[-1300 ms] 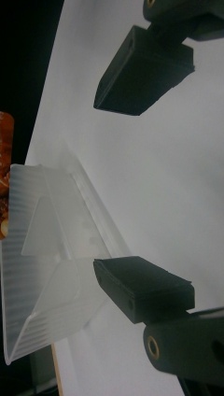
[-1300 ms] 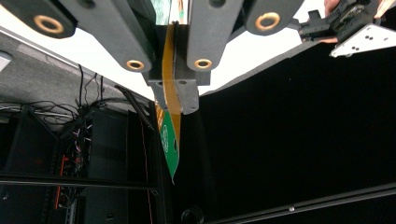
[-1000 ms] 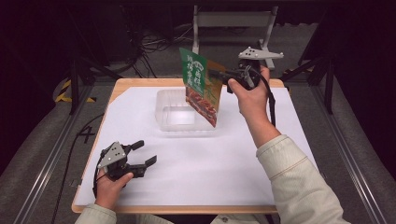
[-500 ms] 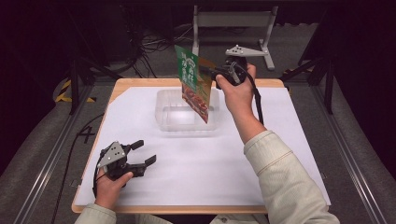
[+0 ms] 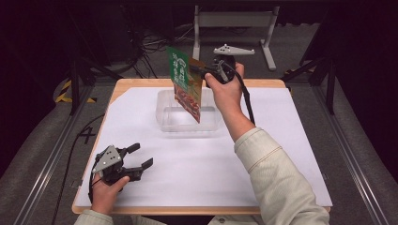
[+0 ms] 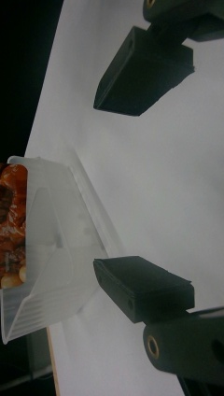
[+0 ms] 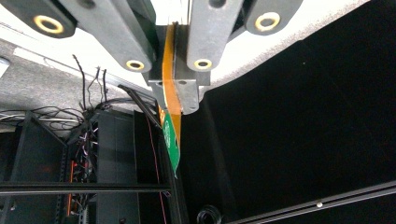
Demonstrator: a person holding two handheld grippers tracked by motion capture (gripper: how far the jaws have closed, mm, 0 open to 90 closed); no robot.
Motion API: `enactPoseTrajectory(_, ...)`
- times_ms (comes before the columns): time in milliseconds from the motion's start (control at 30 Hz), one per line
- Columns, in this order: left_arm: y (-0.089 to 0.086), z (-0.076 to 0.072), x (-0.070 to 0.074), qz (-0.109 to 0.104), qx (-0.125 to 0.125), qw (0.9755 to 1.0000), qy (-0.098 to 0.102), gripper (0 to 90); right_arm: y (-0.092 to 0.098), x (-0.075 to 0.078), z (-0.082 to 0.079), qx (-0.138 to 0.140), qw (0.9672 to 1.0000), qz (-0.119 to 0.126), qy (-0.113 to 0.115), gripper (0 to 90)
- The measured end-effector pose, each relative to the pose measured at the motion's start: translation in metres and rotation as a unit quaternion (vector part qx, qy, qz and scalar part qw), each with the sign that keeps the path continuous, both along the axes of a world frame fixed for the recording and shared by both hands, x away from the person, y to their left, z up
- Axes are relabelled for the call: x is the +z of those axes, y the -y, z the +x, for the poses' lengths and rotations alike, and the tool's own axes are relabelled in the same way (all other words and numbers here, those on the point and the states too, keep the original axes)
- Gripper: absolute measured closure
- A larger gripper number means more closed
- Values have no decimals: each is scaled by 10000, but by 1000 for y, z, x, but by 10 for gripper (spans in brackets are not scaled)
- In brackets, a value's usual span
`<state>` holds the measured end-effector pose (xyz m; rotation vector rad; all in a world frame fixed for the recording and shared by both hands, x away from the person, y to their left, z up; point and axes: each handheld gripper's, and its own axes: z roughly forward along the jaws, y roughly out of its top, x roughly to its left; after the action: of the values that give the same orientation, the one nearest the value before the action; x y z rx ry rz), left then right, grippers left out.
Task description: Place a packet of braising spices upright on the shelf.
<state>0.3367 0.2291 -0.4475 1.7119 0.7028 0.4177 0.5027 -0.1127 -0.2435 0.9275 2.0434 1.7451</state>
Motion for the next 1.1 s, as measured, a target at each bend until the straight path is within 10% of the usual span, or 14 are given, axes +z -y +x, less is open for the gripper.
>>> enactPoseTrajectory(1100,2,4,-1,-52,-41,10000,10,207,-21,-33,19,-78,9999,-21,-95,898)
